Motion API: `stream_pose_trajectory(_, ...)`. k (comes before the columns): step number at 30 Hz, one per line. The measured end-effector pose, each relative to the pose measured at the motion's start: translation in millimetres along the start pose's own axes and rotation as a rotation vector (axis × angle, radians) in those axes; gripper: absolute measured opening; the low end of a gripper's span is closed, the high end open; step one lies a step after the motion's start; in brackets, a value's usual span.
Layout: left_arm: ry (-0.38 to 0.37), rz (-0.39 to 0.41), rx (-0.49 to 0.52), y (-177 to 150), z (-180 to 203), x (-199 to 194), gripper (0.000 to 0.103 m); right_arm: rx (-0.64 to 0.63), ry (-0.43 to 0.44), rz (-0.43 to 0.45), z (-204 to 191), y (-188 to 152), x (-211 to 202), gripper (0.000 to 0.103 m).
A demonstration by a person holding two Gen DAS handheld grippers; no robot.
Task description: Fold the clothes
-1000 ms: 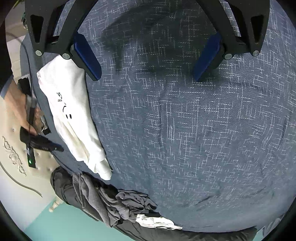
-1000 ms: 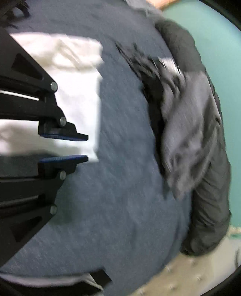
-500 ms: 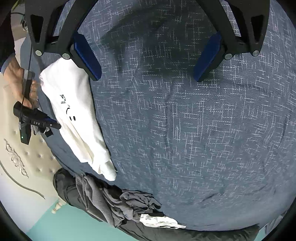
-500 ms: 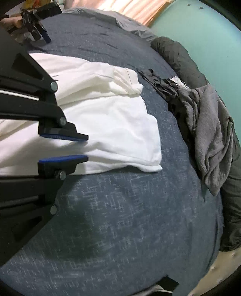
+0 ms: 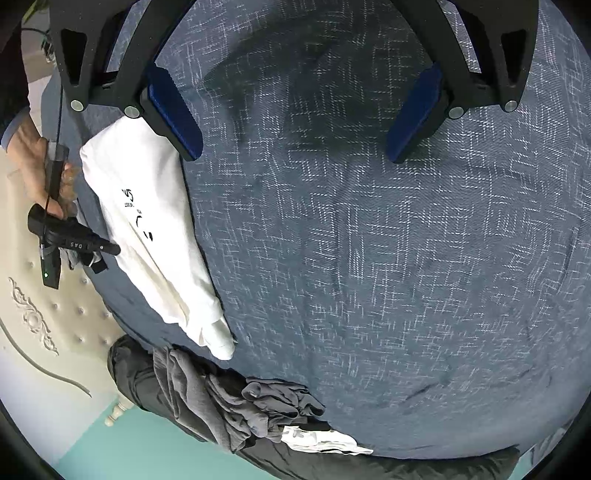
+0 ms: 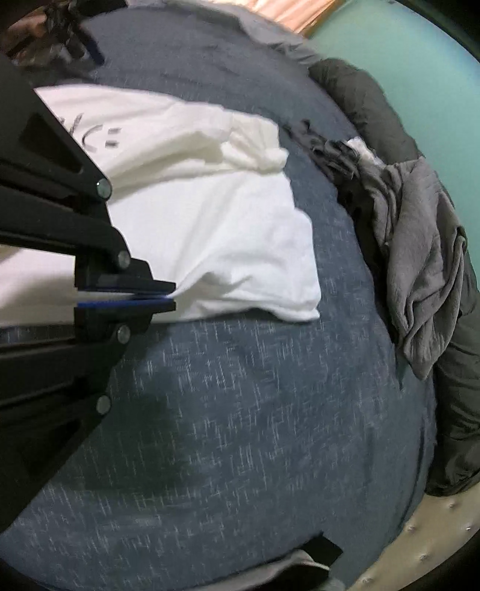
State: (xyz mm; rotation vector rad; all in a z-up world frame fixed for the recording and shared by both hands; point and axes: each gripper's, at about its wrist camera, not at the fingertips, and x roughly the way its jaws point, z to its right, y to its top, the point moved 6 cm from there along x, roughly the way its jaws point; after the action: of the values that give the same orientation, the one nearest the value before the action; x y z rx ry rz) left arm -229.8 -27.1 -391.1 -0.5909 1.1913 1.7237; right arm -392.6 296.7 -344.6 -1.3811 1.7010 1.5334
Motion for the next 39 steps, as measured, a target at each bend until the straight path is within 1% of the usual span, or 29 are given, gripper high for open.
stream_pose_trajectory(2,-0.003,0.002,0.001,0,1,-1,0.101,0.044,-0.006,-0.007,8,-5,-6,0.006)
stream_pose_trajectory(3,-0.005,0.003,0.002,1,2,-2,0.101,0.056,0.008,-0.006,11,-9,-10,0.008)
stream_pose_trajectory(6,-0.011,0.002,0.004,1,4,-3,0.101,0.047,0.023,-0.012,12,-25,-24,0.011)
stream_pose_trajectory(11,-0.016,-0.007,0.012,0,8,-1,0.101,0.026,0.043,-0.092,12,-61,-22,0.012)
stream_pose_trajectory(12,-0.016,-0.008,0.014,0,9,-1,0.101,0.030,0.052,-0.092,14,-64,-21,0.011)
stream_pose_trajectory(13,-0.016,-0.008,0.017,0,10,-1,0.101,0.034,0.062,-0.093,15,-68,-20,0.004)
stream_pose_trajectory(15,-0.015,-0.006,0.021,0,11,-1,0.101,0.048,0.057,-0.067,20,-71,-25,0.001)
stream_pose_trajectory(17,-0.014,-0.007,0.020,0,10,-1,0.101,0.066,0.047,-0.037,27,-72,-33,0.001)
stream_pose_trajectory(22,-0.014,-0.010,0.018,0,9,1,0.101,0.048,0.028,-0.038,27,-71,-36,0.001)
stream_pose_trajectory(24,-0.014,-0.009,0.017,0,9,0,0.101,0.046,0.010,-0.063,26,-70,-33,0.001)
stream_pose_trajectory(25,-0.015,-0.009,0.017,0,8,0,0.101,0.053,0.009,-0.095,26,-71,-29,0.001)
stream_pose_trajectory(26,-0.015,-0.008,0.016,0,8,0,0.101,0.057,0.004,-0.107,26,-72,-27,0.001)
stream_pose_trajectory(28,-0.015,-0.008,0.015,0,8,-1,0.101,0.061,-0.026,-0.086,27,-65,-31,0.001)
stream_pose_trajectory(29,-0.016,-0.008,0.014,0,7,-1,0.101,0.078,-0.027,-0.055,29,-58,-36,0.001)
stream_pose_trajectory(30,-0.015,-0.008,0.013,0,7,-1,0.101,0.095,-0.029,-0.024,30,-50,-41,0.004)
stream_pose_trajectory(31,-0.015,-0.009,0.012,0,7,0,0.101,0.101,-0.012,-0.005,28,-39,-41,0.011)
stream_pose_trajectory(32,-0.014,-0.010,0.012,-1,6,0,0.101,0.107,0.004,0.014,26,-28,-40,0.015)
stream_pose_trajectory(33,-0.013,-0.011,0.013,-1,6,1,0.101,0.113,0.021,0.033,24,-18,-40,0.022)
stream_pose_trajectory(36,-0.011,-0.013,0.015,-2,6,1,0.101,0.097,0.046,0.078,13,13,-34,0.024)
stream_pose_trajectory(37,-0.011,-0.014,0.016,-3,7,1,0.101,0.079,0.051,0.079,8,23,-28,0.024)
stream_pose_trajectory(39,-0.010,-0.015,0.019,-3,8,2,0.101,0.065,0.045,0.051,4,41,-12,0.024)
